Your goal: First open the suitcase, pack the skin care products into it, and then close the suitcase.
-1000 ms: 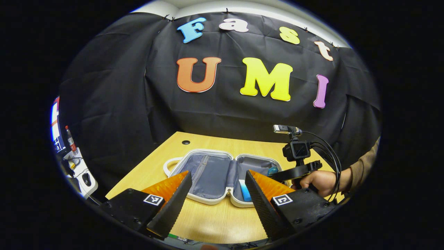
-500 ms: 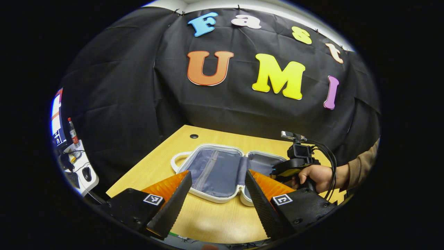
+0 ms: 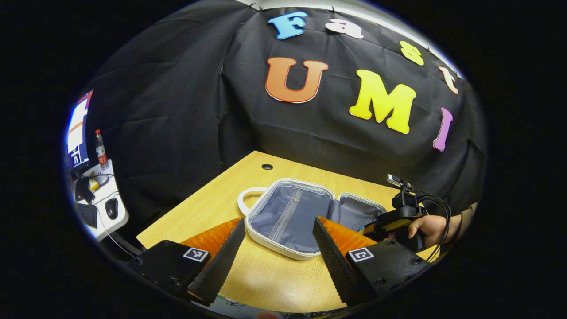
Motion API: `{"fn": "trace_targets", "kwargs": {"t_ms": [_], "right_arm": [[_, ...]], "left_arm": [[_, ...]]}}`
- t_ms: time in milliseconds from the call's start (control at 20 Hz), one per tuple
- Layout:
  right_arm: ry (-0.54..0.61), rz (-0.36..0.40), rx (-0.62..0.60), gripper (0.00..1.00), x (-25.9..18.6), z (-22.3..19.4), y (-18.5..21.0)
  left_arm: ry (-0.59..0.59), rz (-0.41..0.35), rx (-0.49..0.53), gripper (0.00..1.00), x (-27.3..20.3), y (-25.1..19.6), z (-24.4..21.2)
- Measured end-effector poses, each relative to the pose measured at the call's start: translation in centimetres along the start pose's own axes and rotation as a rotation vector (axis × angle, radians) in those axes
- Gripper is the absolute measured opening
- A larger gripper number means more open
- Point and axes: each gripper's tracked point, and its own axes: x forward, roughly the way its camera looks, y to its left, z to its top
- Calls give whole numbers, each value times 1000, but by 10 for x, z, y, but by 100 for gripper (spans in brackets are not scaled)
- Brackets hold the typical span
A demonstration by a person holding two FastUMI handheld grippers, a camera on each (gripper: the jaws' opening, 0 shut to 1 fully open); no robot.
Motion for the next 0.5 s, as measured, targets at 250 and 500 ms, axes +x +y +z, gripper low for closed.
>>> {"fn": "trace_targets", "kwargs": {"t_ms": [250, 500], "right_arm": [[-77, 66, -7, 77, -50, 11, -2], [-253, 136, -100, 81, -132, 35, -23]], "left_arm": [[29, 30, -120, 99, 34, 55, 7], [76, -12, -285, 99, 100, 96, 13]]}}
